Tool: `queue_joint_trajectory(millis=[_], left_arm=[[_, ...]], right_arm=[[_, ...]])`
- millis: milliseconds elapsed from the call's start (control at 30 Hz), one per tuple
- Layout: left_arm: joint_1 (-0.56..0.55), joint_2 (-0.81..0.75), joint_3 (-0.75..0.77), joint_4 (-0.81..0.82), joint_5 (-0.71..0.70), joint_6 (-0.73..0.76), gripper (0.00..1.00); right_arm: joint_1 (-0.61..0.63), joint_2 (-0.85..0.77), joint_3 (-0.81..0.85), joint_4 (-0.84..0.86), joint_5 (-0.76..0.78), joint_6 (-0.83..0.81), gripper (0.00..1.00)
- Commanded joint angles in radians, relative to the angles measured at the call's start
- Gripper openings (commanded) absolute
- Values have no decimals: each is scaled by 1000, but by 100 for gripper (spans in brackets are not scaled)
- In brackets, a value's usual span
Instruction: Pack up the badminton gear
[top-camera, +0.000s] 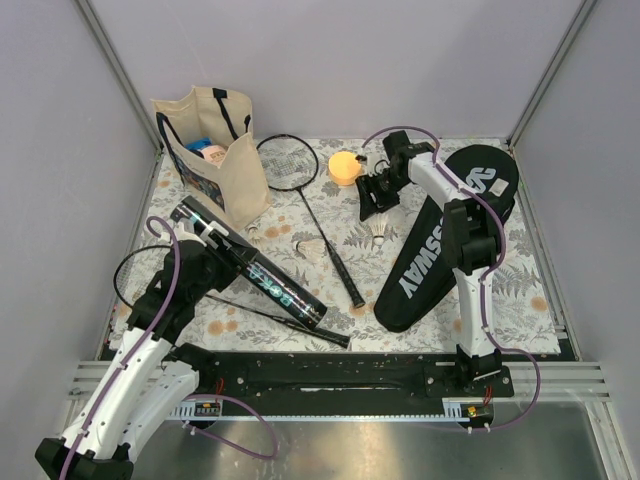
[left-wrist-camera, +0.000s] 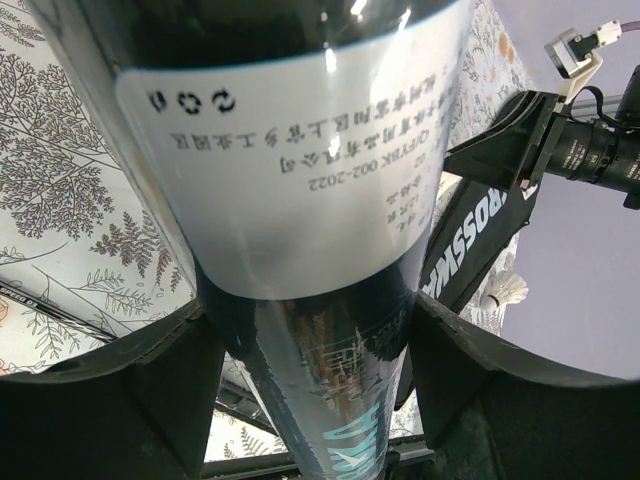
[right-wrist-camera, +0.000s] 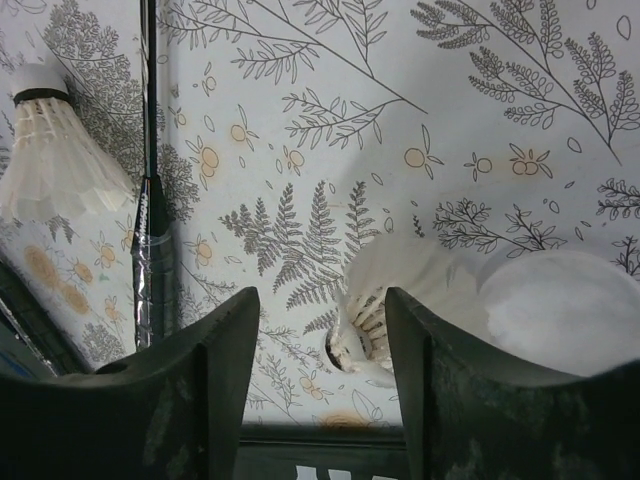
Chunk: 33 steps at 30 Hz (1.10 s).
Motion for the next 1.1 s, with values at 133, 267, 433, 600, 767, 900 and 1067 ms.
queue_joint_trajectory(millis=[133,267,433,600,767,900,1067], left_arm=[[7,-54,-12,57,-80,-129,51],[11,-77,-25,44,-105,-221,51],[13,-70,-9,-16,-114,-366,52],[16,-42,41,-88,-83,-506,51],[18,-74,43,-130,-86,-663,50],[19,-114,27,-131,-69,-775,49],[19,-142,17,-133,-63,-877,49]], right_arm=[[1,-116,-72,-44,53,-7,33],[1,-193,-146,-3,47,38,15],[1,-370,-331,164,24,194,1],[1,-622,-621,491,52,501,0],[1,-886,-966,900,8,803,0],[11,-1079,-1183,1207,0,952,0],[56,-1234,-1336,1411,35,1046,0]])
